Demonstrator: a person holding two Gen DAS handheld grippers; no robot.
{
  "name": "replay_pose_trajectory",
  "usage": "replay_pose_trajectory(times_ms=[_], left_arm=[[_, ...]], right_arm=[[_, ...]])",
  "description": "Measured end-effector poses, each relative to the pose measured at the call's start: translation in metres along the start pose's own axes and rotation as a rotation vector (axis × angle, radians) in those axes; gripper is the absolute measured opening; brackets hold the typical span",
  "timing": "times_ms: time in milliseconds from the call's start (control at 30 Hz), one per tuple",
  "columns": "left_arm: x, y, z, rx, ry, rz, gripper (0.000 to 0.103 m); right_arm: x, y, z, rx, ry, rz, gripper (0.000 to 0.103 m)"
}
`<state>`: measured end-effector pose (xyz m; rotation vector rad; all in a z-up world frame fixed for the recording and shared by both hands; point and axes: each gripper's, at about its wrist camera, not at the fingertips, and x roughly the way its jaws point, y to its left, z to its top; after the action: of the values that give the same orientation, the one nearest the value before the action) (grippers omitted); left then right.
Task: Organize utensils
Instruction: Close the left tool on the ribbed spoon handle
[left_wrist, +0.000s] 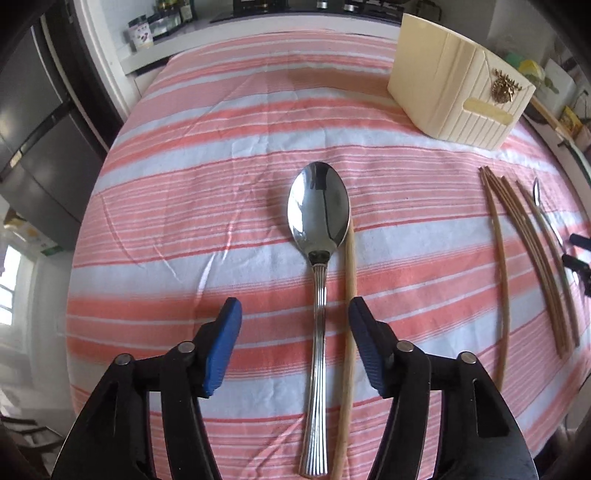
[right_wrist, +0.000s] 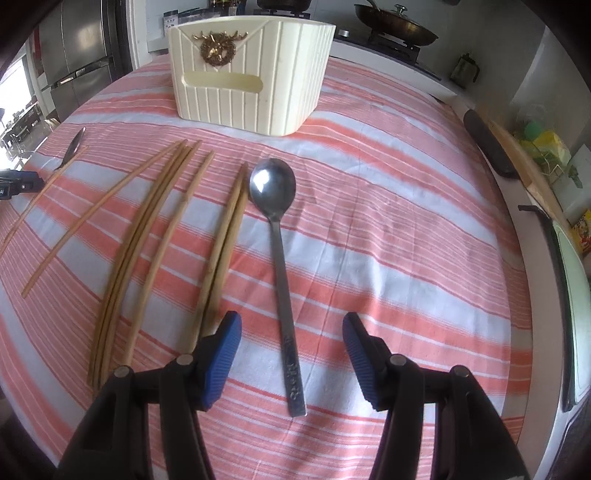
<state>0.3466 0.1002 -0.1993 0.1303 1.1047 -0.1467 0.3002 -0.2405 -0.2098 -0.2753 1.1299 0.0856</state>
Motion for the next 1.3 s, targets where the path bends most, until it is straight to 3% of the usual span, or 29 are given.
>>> replay_pose_trajectory(times_ms=[100, 267, 400, 667, 933, 1000, 1067, 1300], left_arm=[[0.003, 0.002, 0.003, 0.031, -0.021, 0.011, 0.077], [0.018, 0.007, 0.015, 0.016, -0.030, -0.053, 0.078], [0.021, -0.007, 0.020, 0.087, -0.079, -0.006, 0.084], [0.036, 0.007, 0.042, 0.025, -0.070, -0.028, 0.084], [0.037, 0.009, 0.044, 0.019, -0.084, -0.013, 0.080], [0.033, 0.008, 0.042, 0.021, -0.088, 0.000, 0.070], [0.029, 0.011, 0.038, 0.011, -0.095, 0.003, 0.068], [0.024, 0.029, 0.037, -0.104, -0.116, -0.095, 0.068]], right_arm=[[0.004, 0.000, 0.008, -0.009, -0.016, 0.002, 0.058], [0.014, 0.000, 0.026, -0.011, -0.041, 0.020, 0.058], [0.022, 0.000, 0.039, -0.013, -0.065, 0.066, 0.058], [0.035, 0.000, 0.060, 0.011, -0.115, 0.106, 0.058], [0.041, 0.006, 0.075, -0.013, -0.132, 0.057, 0.058], [0.041, 0.006, 0.074, -0.013, -0.133, 0.051, 0.058], [0.038, 0.010, 0.071, -0.015, -0.134, 0.046, 0.058], [0.035, 0.010, 0.063, -0.001, -0.139, 0.069, 0.058]])
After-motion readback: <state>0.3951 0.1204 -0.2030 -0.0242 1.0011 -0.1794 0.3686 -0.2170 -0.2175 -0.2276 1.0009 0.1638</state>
